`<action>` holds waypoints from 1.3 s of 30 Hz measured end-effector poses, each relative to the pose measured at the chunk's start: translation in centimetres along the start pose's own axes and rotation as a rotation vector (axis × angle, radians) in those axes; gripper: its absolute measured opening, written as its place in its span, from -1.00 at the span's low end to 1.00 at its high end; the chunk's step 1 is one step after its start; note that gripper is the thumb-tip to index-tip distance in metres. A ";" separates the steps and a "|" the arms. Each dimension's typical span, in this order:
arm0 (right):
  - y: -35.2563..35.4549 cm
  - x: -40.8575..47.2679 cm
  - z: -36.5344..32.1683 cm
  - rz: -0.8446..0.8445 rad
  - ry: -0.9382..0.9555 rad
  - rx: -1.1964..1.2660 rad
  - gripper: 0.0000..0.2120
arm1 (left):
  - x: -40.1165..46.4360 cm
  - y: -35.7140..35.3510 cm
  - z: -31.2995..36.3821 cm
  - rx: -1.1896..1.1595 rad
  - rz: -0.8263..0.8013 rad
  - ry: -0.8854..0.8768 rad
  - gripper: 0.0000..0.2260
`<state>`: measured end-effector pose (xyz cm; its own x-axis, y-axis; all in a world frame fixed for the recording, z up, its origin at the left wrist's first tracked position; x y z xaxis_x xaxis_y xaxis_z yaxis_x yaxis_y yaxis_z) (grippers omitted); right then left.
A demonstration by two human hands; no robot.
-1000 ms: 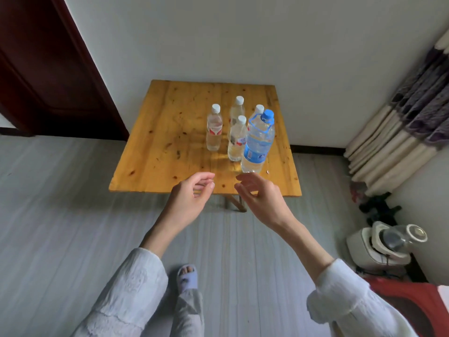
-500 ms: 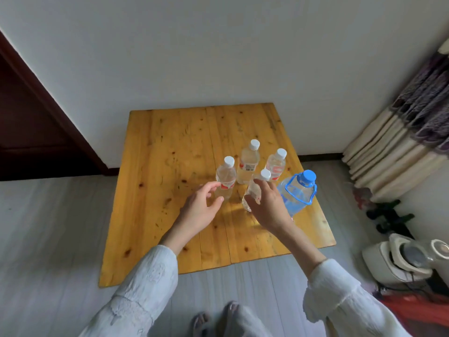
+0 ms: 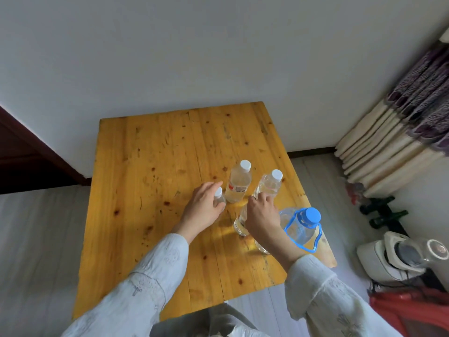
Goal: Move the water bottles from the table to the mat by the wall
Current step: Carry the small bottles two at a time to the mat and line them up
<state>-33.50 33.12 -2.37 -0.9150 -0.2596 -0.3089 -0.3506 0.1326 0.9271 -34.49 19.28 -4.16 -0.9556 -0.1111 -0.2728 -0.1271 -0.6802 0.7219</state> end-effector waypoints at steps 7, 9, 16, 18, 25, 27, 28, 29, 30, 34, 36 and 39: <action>-0.4 1.3 0.8 -0.052 0.046 -0.022 -0.65 | 1.0 -0.3 0.2 0.113 0.054 -0.047 -0.72; -0.5 1.5 0.6 -0.061 0.068 -0.012 -0.64 | 1.1 -0.5 0.2 0.136 0.041 -0.053 -0.72; -1.2 -0.4 -0.9 0.020 0.099 0.011 -0.68 | 0.3 0.8 -1.9 0.089 0.033 0.017 -0.71; -1.3 -2.1 -1.3 0.066 0.070 0.055 -0.72 | -0.3 1.8 -1.7 0.089 0.034 0.038 -0.72; -1.2 -11.5 -0.3 0.280 -0.157 0.325 -0.68 | -6.8 3.7 2.0 0.117 -0.064 -0.266 -0.70; -2.0 -15.3 -0.1 0.345 -0.240 0.403 -0.68 | -9.6 3.4 2.9 0.117 -0.119 -0.374 -0.73; -2.4 -17.3 0.1 0.379 -0.281 0.435 -0.69 | -10.9 3.1 3.3 0.117 -0.147 -0.415 -0.74; -2.7 -19.3 0.3 0.410 -0.324 0.457 -0.70 | -12.3 2.6 3.8 0.118 -0.180 -0.454 -0.74; -3.1 -21.4 0.6 0.440 -0.368 0.467 -0.72 | -13.8 2.0 4.4 0.121 -0.217 -0.498 -0.75; -4.6 -30.7 2.0 0.563 -0.566 0.477 -0.76 | -20.5 -1.7 8.0 0.157 -0.358 -0.730 -0.75; -5.7 -36.3 2.5 0.628 -0.686 0.474 -0.76 | -24.9 -4.3 9.9 0.183 -0.442 -0.850 -0.74; -7.2 -45.2 2.8 0.737 -0.867 0.454 -0.77 | -32.6 -8.2 12.5 0.215 -0.569 -1.021 -0.76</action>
<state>9.82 46.57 4.29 -0.6928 0.7187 0.0585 0.4283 0.3450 0.8352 -5.59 37.54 6.74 -0.5051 0.8627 -0.0260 -0.5508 -0.2990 0.7793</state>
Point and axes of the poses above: each hand's wrist, its own x-axis towards the middle knuckle, its own y-axis out of the back of the hand, z = x × y, the point moved 8 cm from there along x, towards the middle knuckle, and after that the axes turned 11 degrees about y, right-handed, at the moved point
